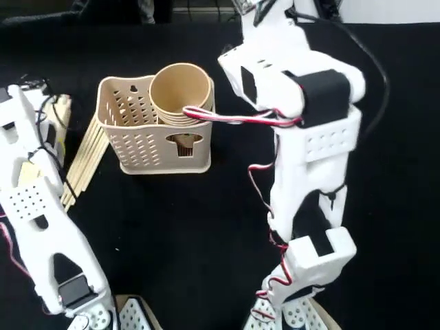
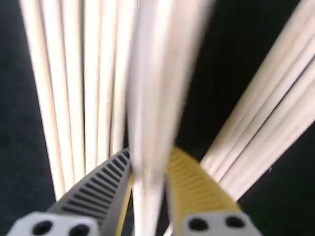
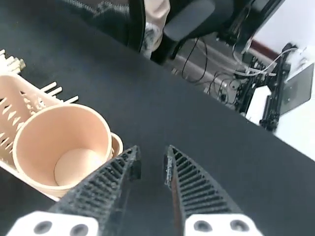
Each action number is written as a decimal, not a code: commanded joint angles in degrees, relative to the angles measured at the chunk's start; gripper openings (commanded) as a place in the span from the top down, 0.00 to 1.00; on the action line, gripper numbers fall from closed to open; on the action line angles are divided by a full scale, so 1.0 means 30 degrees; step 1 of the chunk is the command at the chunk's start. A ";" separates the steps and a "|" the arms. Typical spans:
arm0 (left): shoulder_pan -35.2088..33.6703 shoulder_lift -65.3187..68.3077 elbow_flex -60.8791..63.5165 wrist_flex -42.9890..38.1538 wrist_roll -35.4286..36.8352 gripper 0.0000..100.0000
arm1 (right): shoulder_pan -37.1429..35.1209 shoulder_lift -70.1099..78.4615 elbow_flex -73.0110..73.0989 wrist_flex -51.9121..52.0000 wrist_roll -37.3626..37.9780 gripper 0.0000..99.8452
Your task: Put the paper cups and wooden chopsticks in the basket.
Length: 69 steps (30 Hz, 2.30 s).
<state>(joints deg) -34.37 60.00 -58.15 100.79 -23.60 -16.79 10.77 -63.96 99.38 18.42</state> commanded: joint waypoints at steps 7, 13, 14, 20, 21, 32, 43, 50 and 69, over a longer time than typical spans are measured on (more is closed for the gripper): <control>0.1040 -0.4777 -0.0454 0.0000 0.0205 0.97 | 0.0322 -0.0630 0.0425 0.0586 0.0117 0.91; 0.2066 -0.9289 0.0601 0.0000 0.0322 0.97 | 0.0322 -0.0601 0.0425 0.0586 0.0117 0.91; 0.2066 -0.9875 0.0952 0.0000 0.0322 0.97 | 0.0322 -0.0601 0.0425 0.0586 0.0117 0.91; 0.1890 -1.3245 0.3853 0.0000 0.0352 0.97 | 0.0322 -0.0630 0.0425 0.0586 0.0117 0.91; 0.1890 -1.3978 0.4234 0.0000 0.0352 0.97 | 0.0322 -0.0601 0.0425 0.0586 0.0117 0.91; 0.2183 -2.1216 0.4938 -0.0059 0.2286 0.97 | 0.1055 -0.0747 0.1919 0.0586 0.0117 0.91; 0.4381 -2.2799 0.4733 -0.4601 0.5685 0.97 | 0.1524 -0.0630 0.2066 0.0586 0.0117 0.91; 0.8366 -2.2652 0.3560 -0.6095 0.8176 0.97 | 0.1582 -0.0601 0.2095 0.0586 0.0117 0.91; 1.1443 -2.2007 1.1033 -0.5890 1.1311 0.89 | 0.4366 -0.0747 0.4908 0.0557 0.0117 0.91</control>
<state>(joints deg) -2.20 -4.79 -29.32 82.51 8.48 -5.54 10.77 -50.59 99.38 18.42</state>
